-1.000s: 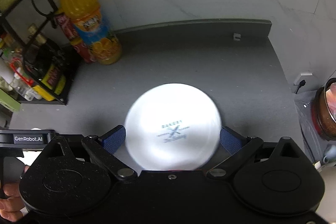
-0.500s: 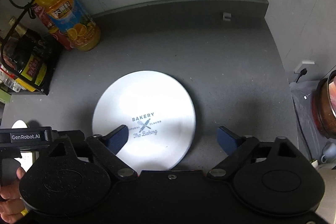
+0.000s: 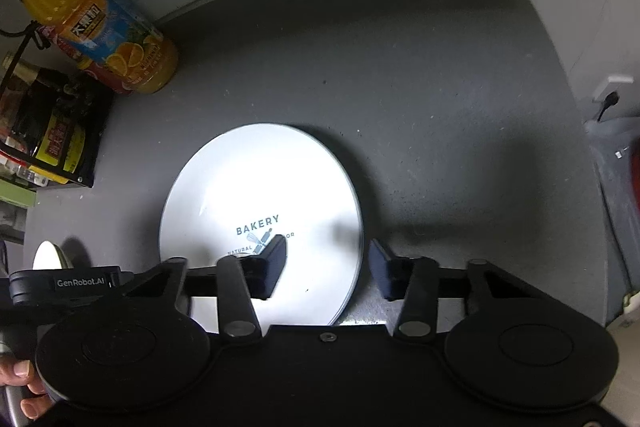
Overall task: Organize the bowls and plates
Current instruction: 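Close both grippers together on the 'BAKERY' plate rim, then lift the 'BAKERY' plate and carry it over the stacked plates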
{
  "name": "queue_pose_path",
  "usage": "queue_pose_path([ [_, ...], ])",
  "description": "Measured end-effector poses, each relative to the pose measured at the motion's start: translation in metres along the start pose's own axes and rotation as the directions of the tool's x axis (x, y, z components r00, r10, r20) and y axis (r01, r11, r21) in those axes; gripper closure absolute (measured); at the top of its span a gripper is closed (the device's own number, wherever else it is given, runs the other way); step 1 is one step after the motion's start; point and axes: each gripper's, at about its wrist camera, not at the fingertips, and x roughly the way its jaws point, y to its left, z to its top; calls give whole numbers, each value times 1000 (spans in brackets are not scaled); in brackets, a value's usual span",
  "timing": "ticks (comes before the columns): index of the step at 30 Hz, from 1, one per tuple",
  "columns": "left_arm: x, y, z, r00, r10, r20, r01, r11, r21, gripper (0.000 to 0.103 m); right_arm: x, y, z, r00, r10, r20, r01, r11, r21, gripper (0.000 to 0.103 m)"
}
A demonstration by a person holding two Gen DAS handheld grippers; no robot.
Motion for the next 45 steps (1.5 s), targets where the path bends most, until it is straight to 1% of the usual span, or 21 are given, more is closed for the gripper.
queue_pose_path([
  [1, 2, 1, 0, 1000, -6, -3, 6, 1000, -5, 74, 3, -1, 1, 1000, 1, -9, -1, 1000, 1, 62],
  [5, 5, 2, 0, 1000, -20, 17, 20, 1000, -13, 77, 13, -3, 4, 999, 14, -29, -14, 1000, 3, 63],
  [8, 12, 5, 3, 999, -39, 13, 40, 999, -34, 77, 22, -4, 7, 999, 12, -51, -11, 1000, 3, 66],
  [10, 14, 6, 5, 999, -54, 10, 54, 998, -43, 80, 28, -6, 9, 998, 15, -66, -14, 1000, 17, 69],
  [12, 16, 3, 8, 998, -62, 9, 62, 998, -31, 80, 32, -7, 9, 997, 14, -79, -12, 1000, 25, 72],
  [15, 19, 1, 10, 996, -84, -3, 84, 996, -30, 80, 32, -7, 11, 997, 32, -74, -30, 999, 24, 74],
  [17, 20, 1, 12, 996, -84, -13, 83, 996, -36, 80, 31, -7, 13, 996, 37, -78, -35, 999, 27, 74],
  [19, 22, 2, 13, 995, -101, -14, 100, 993, -61, 80, 29, -7, 13, 996, 39, -80, -37, 999, 28, 77],
  [21, 25, 5, 14, 993, -120, -18, 118, 990, -82, 87, 28, -10, 12, 996, 42, -77, -40, 999, 28, 79],
  [23, 25, 8, 15, 993, -120, -19, 118, 988, -96, 93, 26, -13, 11, 997, 41, -72, -39, 999, 29, 85],
  [24, 25, 10, 15, 992, -123, -20, 121, 988, -100, 94, 25, -14, 10, 997, 39, -69, -37, 999, 28, 87],
  [26, 26, 12, 15, 991, -135, -21, 132, 985, -109, 95, 24, -16, 9, 996, 55, -68, -52, 998, 45, 89],
  [30, 19, 8, 16, 994, -107, 1, 107, 991, -75, 95, 15, -8, 9, 997, 64, -33, -63, 998, 28, 92],
  [33, 11, 12, 21, 992, -127, 15, 128, 989, -79, 95, 2, -3, 13, 996, 92, -9, -92, 995, 26, 96],
  [38, -11, 25, 30, 984, -167, 54, 171, 982, -82, 95, -14, 18, 18, 993, 114, 25, -114, 993, -32, 96],
  [40, -19, 29, 32, 983, -164, 78, 169, 983, -69, 95, -15, 26, 22, 993, 117, 36, -115, 993, -37, 96],
  [45, -43, 45, 36, 976, -183, 116, 192, 978, -75, 95, -26, 54, 27, 989, 130, 68, -123, 988, -90, 96],
])
